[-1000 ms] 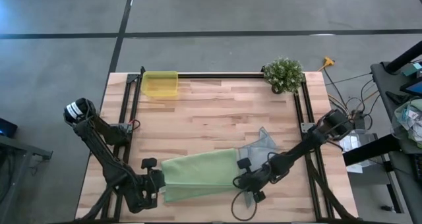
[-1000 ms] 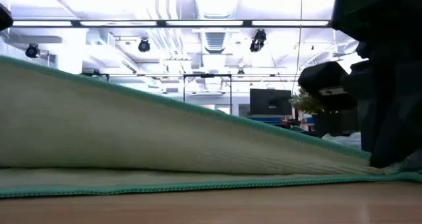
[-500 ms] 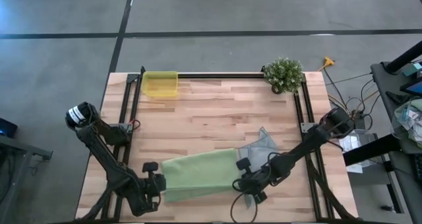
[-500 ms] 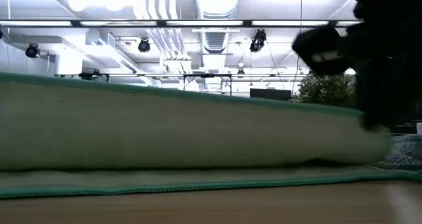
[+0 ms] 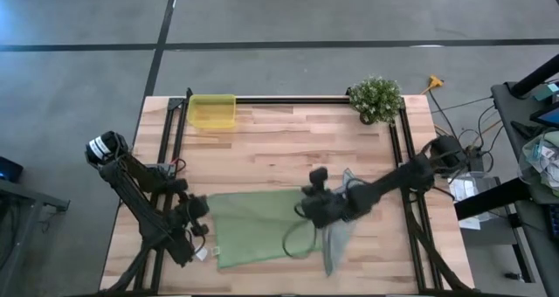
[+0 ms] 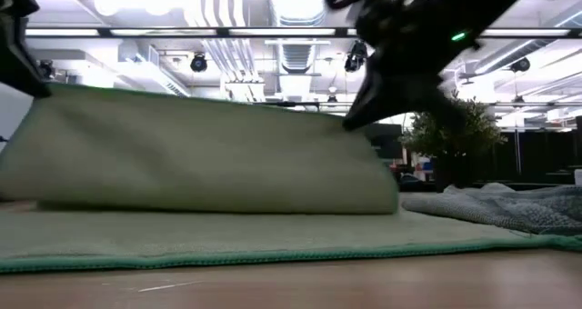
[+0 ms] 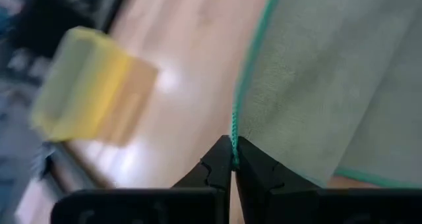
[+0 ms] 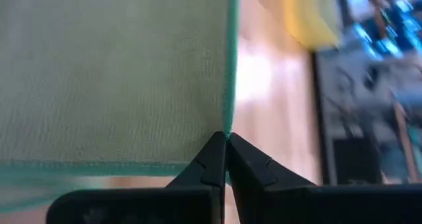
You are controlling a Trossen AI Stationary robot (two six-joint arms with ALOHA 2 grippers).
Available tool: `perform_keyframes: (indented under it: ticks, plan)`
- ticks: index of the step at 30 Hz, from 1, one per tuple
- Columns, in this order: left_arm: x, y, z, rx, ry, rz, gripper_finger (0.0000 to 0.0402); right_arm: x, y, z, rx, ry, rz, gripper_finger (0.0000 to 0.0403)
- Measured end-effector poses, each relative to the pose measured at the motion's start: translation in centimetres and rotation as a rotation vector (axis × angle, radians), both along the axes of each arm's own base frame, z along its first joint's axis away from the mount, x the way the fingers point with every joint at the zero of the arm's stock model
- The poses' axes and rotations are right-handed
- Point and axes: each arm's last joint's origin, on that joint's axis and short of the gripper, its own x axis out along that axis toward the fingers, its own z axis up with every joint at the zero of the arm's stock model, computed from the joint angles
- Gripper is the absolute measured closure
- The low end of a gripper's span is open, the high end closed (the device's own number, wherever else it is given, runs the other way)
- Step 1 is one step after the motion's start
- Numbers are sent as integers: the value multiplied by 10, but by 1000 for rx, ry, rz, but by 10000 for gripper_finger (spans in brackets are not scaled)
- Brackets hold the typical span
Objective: Roll microfiber towels into tight, uniform cylinder then place into a basket
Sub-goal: Fold the green towel
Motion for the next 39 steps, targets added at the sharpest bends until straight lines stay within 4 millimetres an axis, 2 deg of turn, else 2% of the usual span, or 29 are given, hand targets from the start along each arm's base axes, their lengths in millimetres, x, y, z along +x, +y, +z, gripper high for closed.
perform_keyframes:
  ticks: [3,6,10,14,17,22,26,31,36,39]
  plan:
    - [-1,6,0,35,-16,45,402,8,-27,2,-44,-56,-146,394]
    - [0,8,-2,49,-26,52,402,12,-46,4,-64,-77,-222,394]
    - [5,9,-6,75,-43,72,402,16,-59,5,-63,-97,-266,394]
    - [9,10,-13,102,-16,91,402,17,-61,5,-63,-101,-272,394]
    - [10,8,-17,90,18,107,402,14,-51,4,-34,-83,-231,394]
    - [12,-5,-21,-34,62,112,402,3,-21,-1,122,-17,-122,394]
    - [19,-21,-26,-176,16,42,402,-10,4,-6,261,54,-66,394]
    - [27,-41,-29,-328,-67,-58,402,-27,33,-9,304,89,-24,394]
    - [31,-53,-30,-396,-107,-114,402,-39,58,-9,367,103,49,394]
    - [29,-55,-34,-410,-69,-115,402,-44,70,-9,421,97,77,394]
